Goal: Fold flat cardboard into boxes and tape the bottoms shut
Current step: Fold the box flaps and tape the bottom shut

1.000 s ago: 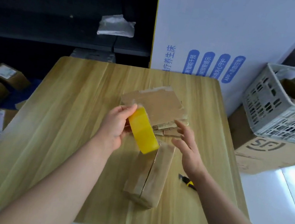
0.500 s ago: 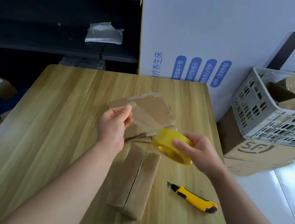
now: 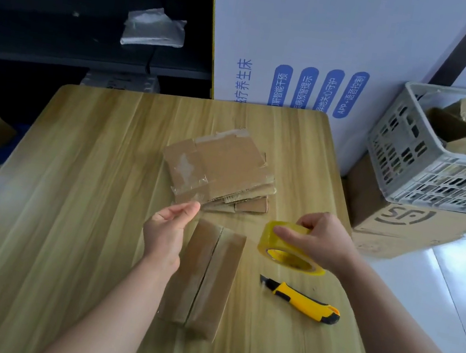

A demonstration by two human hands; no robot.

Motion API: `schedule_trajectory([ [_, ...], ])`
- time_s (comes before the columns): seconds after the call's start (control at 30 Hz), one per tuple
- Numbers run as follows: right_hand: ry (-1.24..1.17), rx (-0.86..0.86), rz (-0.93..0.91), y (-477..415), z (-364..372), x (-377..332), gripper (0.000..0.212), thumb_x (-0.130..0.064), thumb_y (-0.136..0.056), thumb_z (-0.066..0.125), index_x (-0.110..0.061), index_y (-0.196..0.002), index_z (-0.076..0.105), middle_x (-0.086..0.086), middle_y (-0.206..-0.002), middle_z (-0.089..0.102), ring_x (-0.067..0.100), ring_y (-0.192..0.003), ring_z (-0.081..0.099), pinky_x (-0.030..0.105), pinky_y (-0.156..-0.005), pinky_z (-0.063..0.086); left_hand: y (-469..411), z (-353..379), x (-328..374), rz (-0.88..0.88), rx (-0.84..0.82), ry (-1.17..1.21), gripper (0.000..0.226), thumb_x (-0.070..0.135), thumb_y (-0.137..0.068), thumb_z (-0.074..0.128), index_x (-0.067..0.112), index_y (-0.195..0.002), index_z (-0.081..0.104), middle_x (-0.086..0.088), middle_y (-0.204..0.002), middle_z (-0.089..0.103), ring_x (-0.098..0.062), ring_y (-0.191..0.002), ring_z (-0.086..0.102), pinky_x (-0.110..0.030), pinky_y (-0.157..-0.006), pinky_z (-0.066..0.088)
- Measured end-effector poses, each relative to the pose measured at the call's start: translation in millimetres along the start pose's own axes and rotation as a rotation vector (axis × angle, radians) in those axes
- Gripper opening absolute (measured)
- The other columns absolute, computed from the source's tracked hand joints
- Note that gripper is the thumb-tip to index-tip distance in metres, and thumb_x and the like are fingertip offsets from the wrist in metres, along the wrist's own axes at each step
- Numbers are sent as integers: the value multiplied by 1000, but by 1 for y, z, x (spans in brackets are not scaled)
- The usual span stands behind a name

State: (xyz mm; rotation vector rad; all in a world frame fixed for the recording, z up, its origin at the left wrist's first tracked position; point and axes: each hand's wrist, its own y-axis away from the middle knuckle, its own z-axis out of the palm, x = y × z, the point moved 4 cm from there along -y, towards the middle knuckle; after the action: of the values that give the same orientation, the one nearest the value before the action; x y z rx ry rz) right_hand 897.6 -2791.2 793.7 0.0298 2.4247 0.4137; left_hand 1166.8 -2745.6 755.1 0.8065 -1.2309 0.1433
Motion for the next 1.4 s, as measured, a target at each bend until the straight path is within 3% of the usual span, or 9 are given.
schedule_trajectory([
  [0.13,42,-44,11,-5,11,-1,60,-70,-67,68,-10,-70,69,8,-63,59,14,-57,53,31,-51,42,-7,-6,-14,-73,64,6,15,17,-74,81,16,-83,69,8,-79,69,-7,-78,60,-31,-98,44],
  [0.33,91,-79,43,-10,20,2,53,-68,-70,67,-15,-71,69,6,-69,64,15,-61,58,30,-52,47,-13,-7,-26,-107,66,-12,13,16,-74,81,17,-81,70,9,-80,70,-7,-80,63,-26,-92,48],
  [0.67,100,-91,61,-12,27,8,51,-65,-72,67,-15,-71,69,6,-70,65,14,-61,58,28,-52,47,-17,-7,-35,-143,80,-13,14,14,-75,81,14,-81,69,5,-83,71,-3,-77,63,-28,-96,48],
  [0.83,123,-89,86,-11,33,11,53,-66,-72,66,-13,-73,69,9,-74,67,15,-61,58,28,-49,45,-20,-6,-37,-134,86,-47,13,13,-76,81,13,-79,69,2,-82,70,-10,-80,64,-27,-90,51],
  [0.97,104,-66,121,-9,47,18,60,-66,-71,65,-8,-85,71,12,-82,69,22,-74,65,38,-63,56,-22,-7,-39,-104,80,-159,15,21,-77,80,13,-85,70,5,-82,69,-8,-75,62,-15,-67,46],
  [1.1,-7,-73,166,-5,66,25,57,-63,-74,66,-6,-74,69,6,-62,55,15,-57,50,28,-49,40,-22,-9,-40,-58,69,-282,23,31,-79,78,15,-91,67,6,-89,67,-9,-80,60,-14,-63,42],
  [1.2,-120,-71,185,-4,75,32,56,-60,-75,67,-4,-75,68,3,-62,52,14,-57,48,29,-50,38,-25,-9,-41,-89,15,-344,29,35,-83,73,21,-103,58,7,-97,61,-12,-85,58,-20,-62,41],
  [1.3,-159,-73,188,-4,79,36,56,-59,-76,67,-3,-77,69,4,-62,52,14,-57,48,29,-51,38,-30,-4,-36,-62,-31,-402,18,18,-89,65,21,-106,59,2,-101,64,-14,-83,58,-23,-65,44],
  [1.4,-181,-76,193,-3,81,37,57,-59,-75,67,-2,-76,68,3,-60,51,13,-56,47,30,-51,38,-25,-8,-28,41,36,-526,26,1,-88,53,22,-102,60,1,-102,63,-12,-70,56,-22,-55,41],
])
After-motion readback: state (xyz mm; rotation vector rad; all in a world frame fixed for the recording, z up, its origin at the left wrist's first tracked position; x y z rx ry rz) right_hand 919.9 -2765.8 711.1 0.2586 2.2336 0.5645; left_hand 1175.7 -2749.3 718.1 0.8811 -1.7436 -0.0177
